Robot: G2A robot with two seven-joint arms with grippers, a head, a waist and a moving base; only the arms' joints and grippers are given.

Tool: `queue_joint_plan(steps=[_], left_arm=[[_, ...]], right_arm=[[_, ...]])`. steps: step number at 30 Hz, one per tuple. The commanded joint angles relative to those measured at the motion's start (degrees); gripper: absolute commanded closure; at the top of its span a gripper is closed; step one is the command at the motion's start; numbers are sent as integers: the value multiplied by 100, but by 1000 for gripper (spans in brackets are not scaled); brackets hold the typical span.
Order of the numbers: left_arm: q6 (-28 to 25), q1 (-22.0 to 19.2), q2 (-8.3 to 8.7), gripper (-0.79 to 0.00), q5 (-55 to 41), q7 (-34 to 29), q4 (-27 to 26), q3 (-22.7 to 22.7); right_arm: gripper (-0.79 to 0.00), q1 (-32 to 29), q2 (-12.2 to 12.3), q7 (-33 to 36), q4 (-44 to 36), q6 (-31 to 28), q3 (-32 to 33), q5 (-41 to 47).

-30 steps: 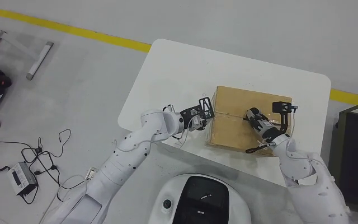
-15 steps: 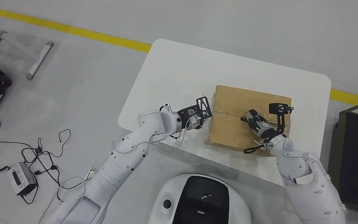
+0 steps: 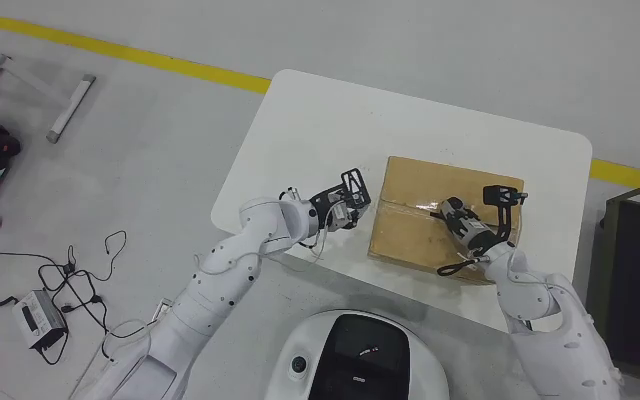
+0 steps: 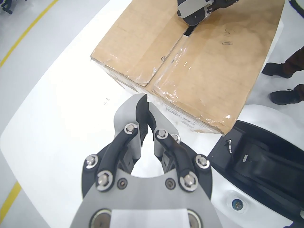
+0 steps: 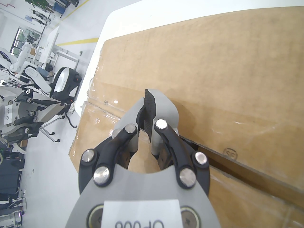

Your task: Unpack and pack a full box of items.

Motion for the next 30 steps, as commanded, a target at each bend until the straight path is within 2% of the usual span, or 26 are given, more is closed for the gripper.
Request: queue_joint_plan(steps=[1,8,10,11,12,13,14,15,20,24,30], left_arm=[[-19,16,-3,-785,-192,-17,96,-12],[206,-159,-66,-779,-519,16,667,105],[304,-219,-90,-690,-496,81,812,172],[336,-250,-101,-563,-503,118,885,196],[369,-278,-112,-496,-525,147,955,217],[389,-302,-124,-468,-583,192,1013,232],[389,-327,-133,-388,-646,225,1065,242],[382,-352,-141,-366,-699,235,1118,249],[351,-461,-177,-320,-897,274,1359,304],[299,-542,-212,-219,-1074,302,1559,370],[209,-635,-240,-203,-1227,295,1743,425]], right_arm=[[0,-8,-2,4,-19,-8,4,8],[0,-40,-9,19,-76,-4,7,-10],[0,-38,-12,22,-68,1,3,-12],[0,-38,-13,25,-68,3,2,-12],[0,-39,-14,25,-69,3,3,-13],[0,-41,-15,25,-71,4,4,-14],[0,-43,-16,26,-73,3,5,-16],[0,-45,-17,27,-75,3,7,-17],[0,-31,-24,38,-55,8,6,-15],[0,-12,-31,35,-31,9,-12,-33],[0,24,-44,43,-2,16,-45,-37]])
